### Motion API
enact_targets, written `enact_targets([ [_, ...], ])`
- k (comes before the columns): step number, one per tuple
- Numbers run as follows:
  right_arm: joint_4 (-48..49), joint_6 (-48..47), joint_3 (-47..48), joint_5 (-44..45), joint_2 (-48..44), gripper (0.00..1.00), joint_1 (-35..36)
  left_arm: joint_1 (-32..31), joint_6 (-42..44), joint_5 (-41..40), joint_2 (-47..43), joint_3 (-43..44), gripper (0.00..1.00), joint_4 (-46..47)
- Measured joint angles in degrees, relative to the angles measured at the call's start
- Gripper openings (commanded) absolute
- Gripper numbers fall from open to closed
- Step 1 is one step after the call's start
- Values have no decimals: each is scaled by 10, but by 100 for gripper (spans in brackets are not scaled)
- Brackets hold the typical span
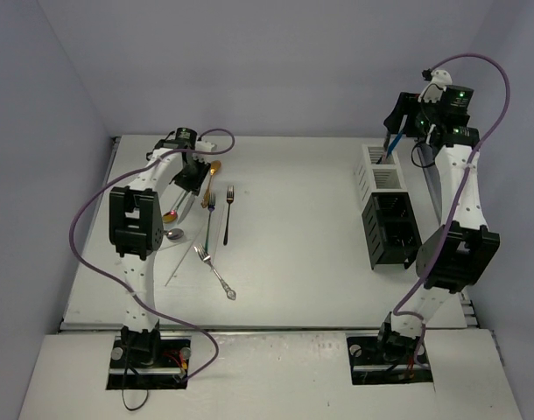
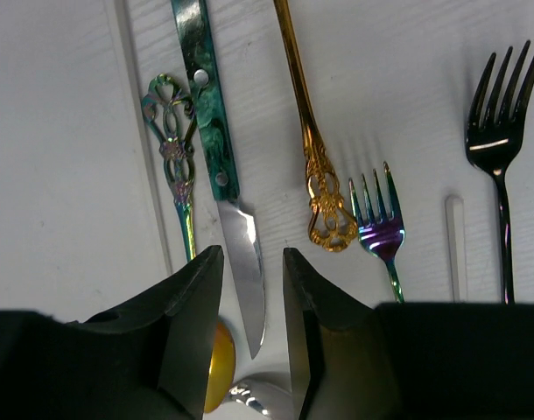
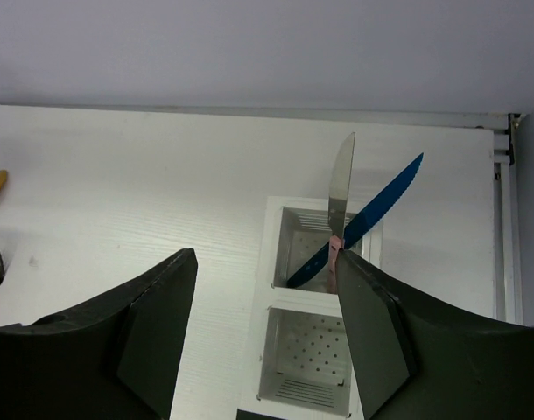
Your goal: Sort the eating utensils into containers
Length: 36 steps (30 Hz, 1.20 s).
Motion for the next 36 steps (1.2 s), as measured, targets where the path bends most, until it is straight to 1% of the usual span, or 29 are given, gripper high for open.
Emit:
enact_targets([
  [5,1,2,-21,-11,-42,63,0,0,0,13,34,27,29,-4],
  [9,1,4,-31,-18,-57,63,1,0,0,16,51,43,29,-5],
  [18,1,9,-39,-26,-59,63,1,1,-1,21,75,67,29,-5],
  [28,1,9,-49,-31,-63,63,3,15,-3,21,85,71,29,-5],
  [36,1,9,-52,-31,-64,63,4,23,-6,28,93,73,26,-5],
])
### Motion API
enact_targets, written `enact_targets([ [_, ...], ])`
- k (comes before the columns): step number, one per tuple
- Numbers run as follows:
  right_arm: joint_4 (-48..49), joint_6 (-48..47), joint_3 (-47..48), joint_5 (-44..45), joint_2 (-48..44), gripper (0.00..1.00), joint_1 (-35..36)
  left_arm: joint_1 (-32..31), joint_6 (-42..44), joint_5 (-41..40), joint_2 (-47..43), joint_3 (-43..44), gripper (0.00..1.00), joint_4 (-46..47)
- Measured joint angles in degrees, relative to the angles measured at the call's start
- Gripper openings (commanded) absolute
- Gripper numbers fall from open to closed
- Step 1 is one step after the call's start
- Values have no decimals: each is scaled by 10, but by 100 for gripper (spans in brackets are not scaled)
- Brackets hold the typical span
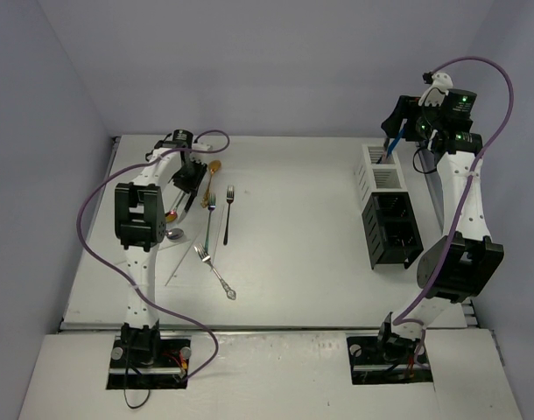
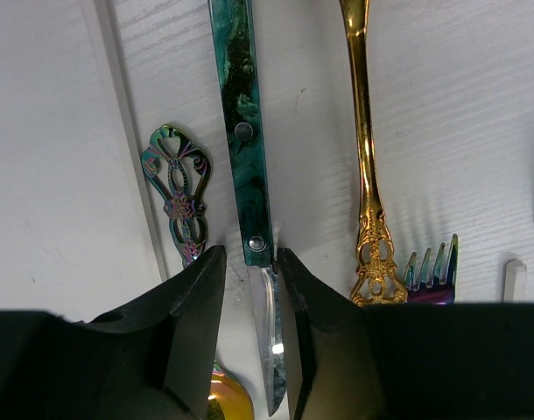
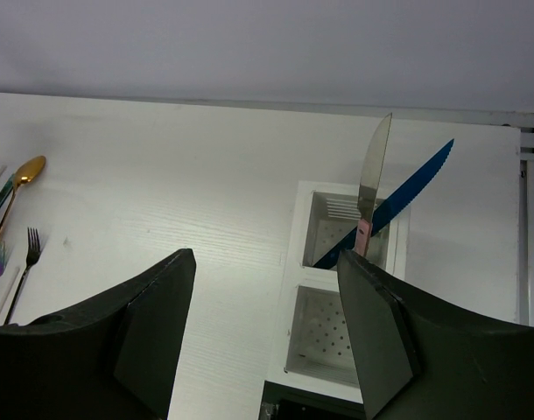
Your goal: Sort the eating utensils into containers
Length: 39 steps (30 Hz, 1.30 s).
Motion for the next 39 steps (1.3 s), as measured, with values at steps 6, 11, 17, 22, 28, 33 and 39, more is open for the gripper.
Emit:
enact_targets([
  [6,0,0,-3,0,-2,63,1,0,-1,2,9,15,24,-1],
  [11,0,0,-8,1,-6,63,5,-1,-5,1,19,31,23,-1],
  [17,0,-4,-15,3,-17,63,11,-1,-16,2,36,58,8,-5],
  [22,0,-30,-36,24,-45,63,32,-1,-20,3,36,60,0,-4],
  [28,-1,-85,-59,61,-79,62,97,-1,-28,6,23,44,0,-6],
  [33,-1,-112,-60,75,-89,62,139,-1,-40,18,-8,36,0,-31],
  [39,-4,-130,-61,94,-99,65,146,-1,-66,64,-86,29,0,-48],
])
